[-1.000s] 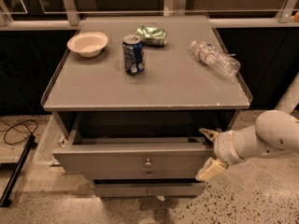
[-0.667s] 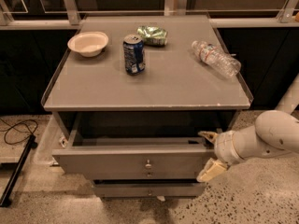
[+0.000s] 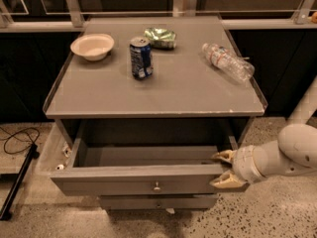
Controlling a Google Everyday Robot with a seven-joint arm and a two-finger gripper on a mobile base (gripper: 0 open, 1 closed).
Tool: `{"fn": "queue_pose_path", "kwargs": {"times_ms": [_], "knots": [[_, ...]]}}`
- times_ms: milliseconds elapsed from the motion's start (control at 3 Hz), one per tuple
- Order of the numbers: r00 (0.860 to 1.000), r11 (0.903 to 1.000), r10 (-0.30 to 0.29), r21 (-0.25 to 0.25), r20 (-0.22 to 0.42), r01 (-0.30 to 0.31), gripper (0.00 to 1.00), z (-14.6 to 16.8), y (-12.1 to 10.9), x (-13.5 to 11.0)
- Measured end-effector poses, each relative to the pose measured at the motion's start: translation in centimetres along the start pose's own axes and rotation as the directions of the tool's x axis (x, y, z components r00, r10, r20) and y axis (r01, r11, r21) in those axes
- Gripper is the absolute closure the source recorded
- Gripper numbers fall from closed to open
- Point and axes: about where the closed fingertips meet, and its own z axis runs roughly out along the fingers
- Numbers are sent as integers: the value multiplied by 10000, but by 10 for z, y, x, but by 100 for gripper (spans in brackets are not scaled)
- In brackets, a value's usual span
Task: Open top drawer
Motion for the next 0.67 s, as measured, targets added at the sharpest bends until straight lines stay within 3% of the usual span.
{"fn": "queue_pose_path", "kwargs": {"times_ms": [333,667], "knots": [[10000,10000,1,0,-1,-1,89,-3,0,-2],[10000,10000,58,24,-58,-58,100,-9,10,2]]}}
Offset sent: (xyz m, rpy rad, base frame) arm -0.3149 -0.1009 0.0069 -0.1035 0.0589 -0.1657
